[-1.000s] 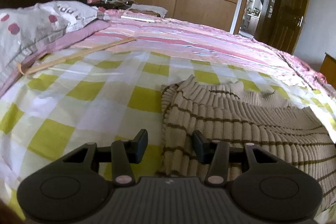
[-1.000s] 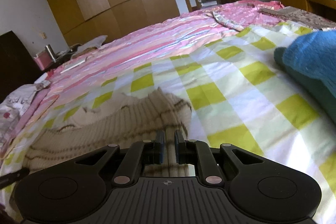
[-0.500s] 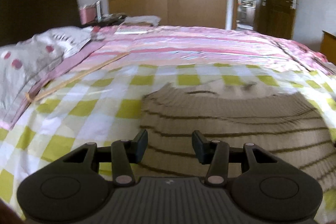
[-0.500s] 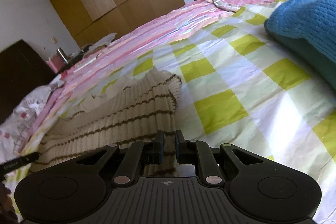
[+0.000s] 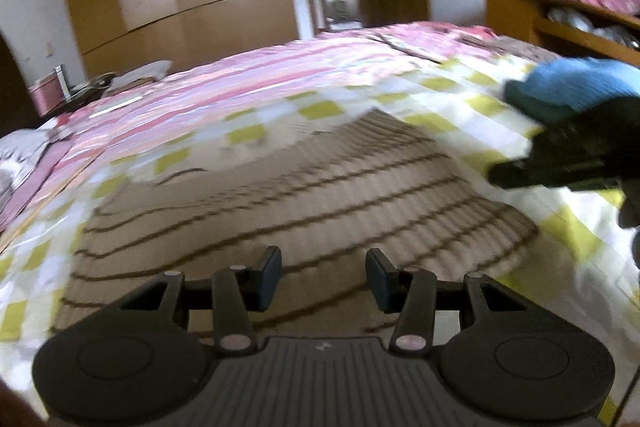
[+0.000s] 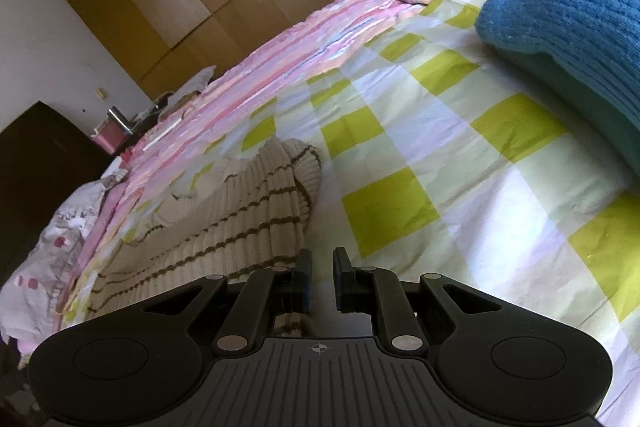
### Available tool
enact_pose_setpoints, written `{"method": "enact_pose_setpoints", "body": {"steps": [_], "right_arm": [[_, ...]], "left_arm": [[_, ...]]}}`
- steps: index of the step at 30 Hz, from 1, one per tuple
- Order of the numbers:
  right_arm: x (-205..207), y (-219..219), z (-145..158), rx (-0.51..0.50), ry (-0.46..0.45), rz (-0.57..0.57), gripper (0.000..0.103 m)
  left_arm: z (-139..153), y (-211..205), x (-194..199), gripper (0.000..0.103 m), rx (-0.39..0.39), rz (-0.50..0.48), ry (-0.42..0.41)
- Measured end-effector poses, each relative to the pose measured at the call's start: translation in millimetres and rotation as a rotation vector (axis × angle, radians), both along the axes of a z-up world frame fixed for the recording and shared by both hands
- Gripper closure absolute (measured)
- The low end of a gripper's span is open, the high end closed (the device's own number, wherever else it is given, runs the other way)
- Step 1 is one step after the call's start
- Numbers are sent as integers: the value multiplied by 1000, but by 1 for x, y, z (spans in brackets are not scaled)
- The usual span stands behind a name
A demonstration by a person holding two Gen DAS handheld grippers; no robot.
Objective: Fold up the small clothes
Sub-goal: 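Move the left tool over the edge of the folded sweater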
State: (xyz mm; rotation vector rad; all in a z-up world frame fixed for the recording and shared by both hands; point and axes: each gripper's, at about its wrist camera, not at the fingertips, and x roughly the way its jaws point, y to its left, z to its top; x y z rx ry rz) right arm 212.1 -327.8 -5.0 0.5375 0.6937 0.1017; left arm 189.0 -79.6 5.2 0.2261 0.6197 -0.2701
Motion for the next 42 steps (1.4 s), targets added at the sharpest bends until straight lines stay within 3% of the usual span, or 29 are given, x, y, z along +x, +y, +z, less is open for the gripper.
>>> {"method": "enact_pose_setpoints", "body": {"steps": [9,36,42], "right_arm": [[1,-3,3,20,-2,25,89],[-4,-14,12,63,-15,72,88],[-5,-18,14,70,-16,68,83]], "left_arm": [[-1,-32,-2,51,41,-57,21],[-4,-64,5,51,148,-75,41],[-4,-68,4,51,172,-83,38]]}}
